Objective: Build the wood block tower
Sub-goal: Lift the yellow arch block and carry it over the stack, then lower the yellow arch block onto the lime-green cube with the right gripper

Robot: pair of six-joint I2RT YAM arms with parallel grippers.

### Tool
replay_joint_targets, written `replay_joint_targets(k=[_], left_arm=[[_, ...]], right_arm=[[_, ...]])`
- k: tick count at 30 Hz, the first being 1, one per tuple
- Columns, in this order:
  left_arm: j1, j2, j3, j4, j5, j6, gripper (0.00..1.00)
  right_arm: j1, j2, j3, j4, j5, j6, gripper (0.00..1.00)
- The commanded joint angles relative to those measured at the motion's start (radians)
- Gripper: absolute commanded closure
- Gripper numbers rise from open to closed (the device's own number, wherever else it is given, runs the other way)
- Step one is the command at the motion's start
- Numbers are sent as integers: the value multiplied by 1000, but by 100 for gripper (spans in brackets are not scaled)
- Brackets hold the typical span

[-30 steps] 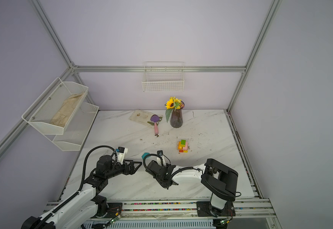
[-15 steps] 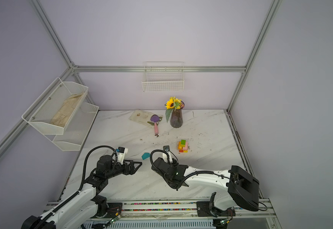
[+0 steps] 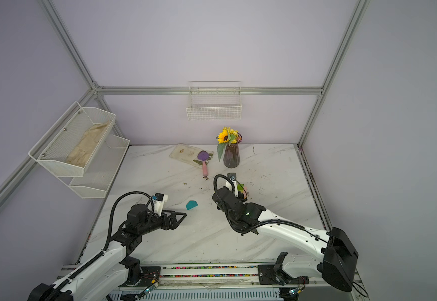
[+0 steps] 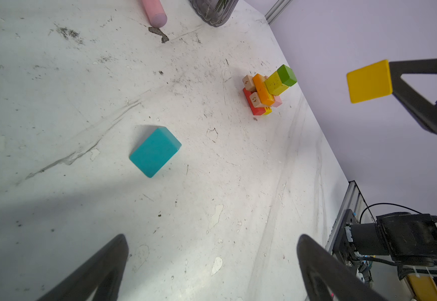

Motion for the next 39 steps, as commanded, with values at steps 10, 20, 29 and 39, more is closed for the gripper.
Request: replay_joint_targets(k=[10,20,29,39], left_arm=[[1,7,30,35,13,19,0],[1,14,31,36,10,19,0],[1,20,32,35,8,19,0],[1,14,30,36,9,19,0]], right_arm=[[-331,8,89,-85,-127,-69,100],[-485,130,145,-91,-315,-71,100],[-529,178,152,-78,-403,-84,100],[-531,215,140,-121,-451,-27,100]])
